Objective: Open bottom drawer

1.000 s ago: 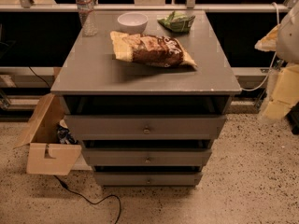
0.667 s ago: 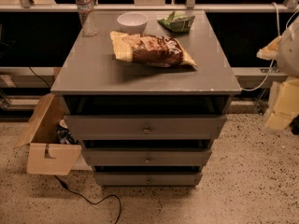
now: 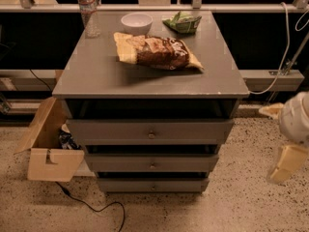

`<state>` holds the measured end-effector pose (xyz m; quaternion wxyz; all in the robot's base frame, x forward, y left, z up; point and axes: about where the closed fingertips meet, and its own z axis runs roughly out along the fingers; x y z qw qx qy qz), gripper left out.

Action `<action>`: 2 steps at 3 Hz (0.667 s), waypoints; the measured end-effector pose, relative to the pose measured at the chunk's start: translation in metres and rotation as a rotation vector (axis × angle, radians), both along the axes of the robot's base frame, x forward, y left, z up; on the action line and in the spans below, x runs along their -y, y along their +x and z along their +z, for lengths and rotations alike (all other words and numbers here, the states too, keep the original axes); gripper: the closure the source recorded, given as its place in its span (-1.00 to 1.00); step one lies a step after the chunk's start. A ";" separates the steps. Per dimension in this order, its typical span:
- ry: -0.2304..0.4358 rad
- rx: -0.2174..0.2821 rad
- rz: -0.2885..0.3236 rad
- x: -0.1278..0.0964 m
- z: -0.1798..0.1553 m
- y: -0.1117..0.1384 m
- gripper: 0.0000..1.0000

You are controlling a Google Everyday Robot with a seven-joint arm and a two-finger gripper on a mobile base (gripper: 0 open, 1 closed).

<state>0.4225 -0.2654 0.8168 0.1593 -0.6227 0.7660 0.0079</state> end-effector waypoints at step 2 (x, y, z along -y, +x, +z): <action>0.104 -0.037 -0.015 0.006 -0.080 0.004 -1.00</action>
Offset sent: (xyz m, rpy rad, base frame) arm 0.0019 -0.0063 -0.0600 0.0924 0.0221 -0.0106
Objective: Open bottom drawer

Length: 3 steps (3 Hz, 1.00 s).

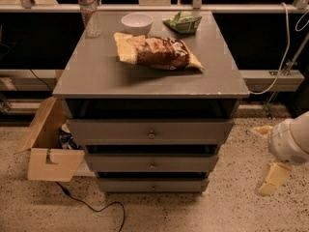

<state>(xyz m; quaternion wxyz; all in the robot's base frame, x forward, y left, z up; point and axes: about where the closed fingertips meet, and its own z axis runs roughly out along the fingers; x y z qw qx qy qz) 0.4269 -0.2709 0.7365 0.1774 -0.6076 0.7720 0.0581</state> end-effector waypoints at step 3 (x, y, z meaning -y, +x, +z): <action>0.194 -0.061 0.050 -0.053 -0.166 0.000 -1.00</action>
Offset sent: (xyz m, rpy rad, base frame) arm -0.0009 0.0476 -0.1935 0.2914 0.0428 0.0588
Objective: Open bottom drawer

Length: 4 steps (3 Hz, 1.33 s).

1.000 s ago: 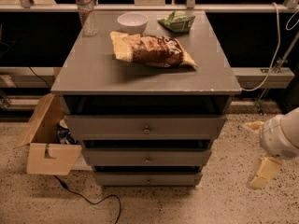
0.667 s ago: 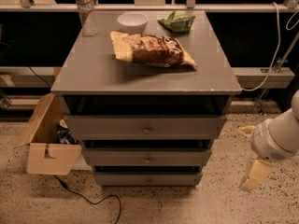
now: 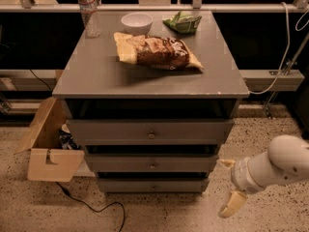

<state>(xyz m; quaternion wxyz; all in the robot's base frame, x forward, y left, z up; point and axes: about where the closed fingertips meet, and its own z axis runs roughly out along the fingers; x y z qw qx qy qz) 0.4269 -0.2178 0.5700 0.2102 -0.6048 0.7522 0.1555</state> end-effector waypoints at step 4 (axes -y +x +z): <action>0.362 0.015 0.109 -0.096 -0.148 0.015 -1.00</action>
Offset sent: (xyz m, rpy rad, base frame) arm 0.0131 0.0940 -0.1453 0.3484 -0.0381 0.1549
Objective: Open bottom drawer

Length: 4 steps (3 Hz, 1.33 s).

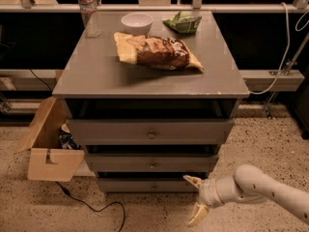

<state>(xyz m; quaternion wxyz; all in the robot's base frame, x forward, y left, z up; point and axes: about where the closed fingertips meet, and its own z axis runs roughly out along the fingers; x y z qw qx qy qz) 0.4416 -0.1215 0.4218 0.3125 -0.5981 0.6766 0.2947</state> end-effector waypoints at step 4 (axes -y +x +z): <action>-0.232 0.042 0.002 0.033 -0.202 0.058 -1.00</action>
Offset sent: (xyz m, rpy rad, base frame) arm 0.0500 -0.0531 -0.1900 -0.1697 0.0046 -0.0424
